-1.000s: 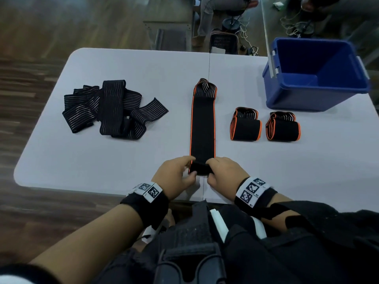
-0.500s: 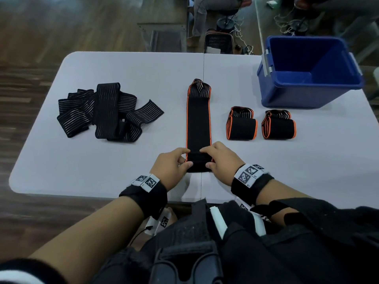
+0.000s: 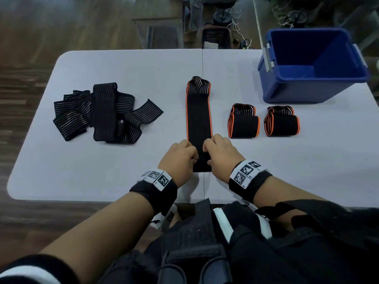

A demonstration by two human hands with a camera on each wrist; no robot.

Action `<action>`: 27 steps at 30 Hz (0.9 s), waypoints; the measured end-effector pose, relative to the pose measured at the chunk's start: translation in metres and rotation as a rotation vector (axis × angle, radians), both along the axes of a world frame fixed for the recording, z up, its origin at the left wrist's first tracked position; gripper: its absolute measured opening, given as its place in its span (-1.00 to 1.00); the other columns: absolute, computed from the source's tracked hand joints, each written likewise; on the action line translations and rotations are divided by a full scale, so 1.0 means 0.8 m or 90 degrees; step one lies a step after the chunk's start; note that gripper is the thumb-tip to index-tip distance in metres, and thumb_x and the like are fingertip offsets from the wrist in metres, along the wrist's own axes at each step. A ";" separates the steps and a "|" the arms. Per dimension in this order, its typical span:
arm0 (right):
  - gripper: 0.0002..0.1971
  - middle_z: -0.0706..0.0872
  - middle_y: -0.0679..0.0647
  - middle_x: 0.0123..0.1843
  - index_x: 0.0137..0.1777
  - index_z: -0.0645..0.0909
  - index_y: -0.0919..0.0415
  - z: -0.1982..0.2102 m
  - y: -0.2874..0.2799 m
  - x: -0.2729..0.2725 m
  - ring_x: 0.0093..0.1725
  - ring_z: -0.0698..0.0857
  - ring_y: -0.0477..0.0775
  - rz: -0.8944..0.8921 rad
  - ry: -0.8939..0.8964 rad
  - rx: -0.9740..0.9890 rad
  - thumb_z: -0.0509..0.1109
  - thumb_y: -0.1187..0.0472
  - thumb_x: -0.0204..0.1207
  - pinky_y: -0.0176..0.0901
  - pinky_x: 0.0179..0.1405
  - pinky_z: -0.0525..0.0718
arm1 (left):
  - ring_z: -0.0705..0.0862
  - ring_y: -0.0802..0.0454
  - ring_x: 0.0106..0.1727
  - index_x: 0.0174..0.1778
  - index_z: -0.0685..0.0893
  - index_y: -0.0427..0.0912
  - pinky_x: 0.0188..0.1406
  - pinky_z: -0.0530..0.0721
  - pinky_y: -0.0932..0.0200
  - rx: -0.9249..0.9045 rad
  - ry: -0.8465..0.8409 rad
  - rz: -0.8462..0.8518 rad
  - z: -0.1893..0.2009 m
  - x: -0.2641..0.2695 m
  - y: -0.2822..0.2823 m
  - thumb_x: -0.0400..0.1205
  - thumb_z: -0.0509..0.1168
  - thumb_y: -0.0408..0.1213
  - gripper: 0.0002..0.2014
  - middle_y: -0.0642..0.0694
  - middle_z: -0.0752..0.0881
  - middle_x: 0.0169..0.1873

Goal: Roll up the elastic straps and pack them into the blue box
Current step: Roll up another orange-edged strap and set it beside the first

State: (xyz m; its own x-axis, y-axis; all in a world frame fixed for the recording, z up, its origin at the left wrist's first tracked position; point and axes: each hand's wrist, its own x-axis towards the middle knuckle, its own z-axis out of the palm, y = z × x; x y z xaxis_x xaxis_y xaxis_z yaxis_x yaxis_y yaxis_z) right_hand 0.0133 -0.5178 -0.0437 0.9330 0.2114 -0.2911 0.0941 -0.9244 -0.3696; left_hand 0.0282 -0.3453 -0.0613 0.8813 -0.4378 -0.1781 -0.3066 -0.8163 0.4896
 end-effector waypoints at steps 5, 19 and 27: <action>-0.73 0.52 0.06 0.05 0.07 0.54 0.09 -0.010 0.001 -0.008 -0.01 0.52 0.17 0.040 -0.016 -0.011 0.35 0.44 0.48 0.03 -0.06 0.65 | 0.67 -0.10 -0.06 -0.03 0.73 -0.19 -0.10 0.65 0.01 -0.013 -0.006 0.013 -0.004 -0.008 0.005 0.65 0.30 -0.38 -0.90 -0.03 0.66 0.12; -0.55 0.55 0.15 0.53 0.46 0.58 0.12 -0.014 -0.014 -0.023 0.31 0.57 0.26 0.086 -0.021 -0.040 0.46 0.17 0.57 0.15 0.25 0.66 | 0.78 -0.17 0.14 0.34 0.76 -0.15 0.22 0.74 -0.08 -0.046 -0.016 -0.015 -0.023 -0.025 0.030 0.48 0.59 -0.17 -0.50 0.01 0.67 0.44; -0.52 0.57 0.06 0.46 0.44 0.56 0.10 -0.009 -0.012 -0.020 0.24 0.53 0.20 0.108 -0.015 -0.086 0.47 0.07 0.53 0.10 0.18 0.66 | 0.68 0.10 0.39 0.49 0.64 -0.07 0.39 0.64 0.07 -0.038 0.022 0.002 -0.018 -0.027 0.028 0.62 0.44 -0.06 -0.50 0.17 0.51 0.56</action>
State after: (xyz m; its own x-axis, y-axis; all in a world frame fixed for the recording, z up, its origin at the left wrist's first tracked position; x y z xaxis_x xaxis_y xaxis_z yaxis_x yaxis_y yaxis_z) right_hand -0.0031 -0.5277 -0.0510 0.8940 0.3271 -0.3063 0.2603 -0.9354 -0.2392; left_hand 0.0063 -0.3228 -0.0759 0.8764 -0.4460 -0.1819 -0.2862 -0.7860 0.5480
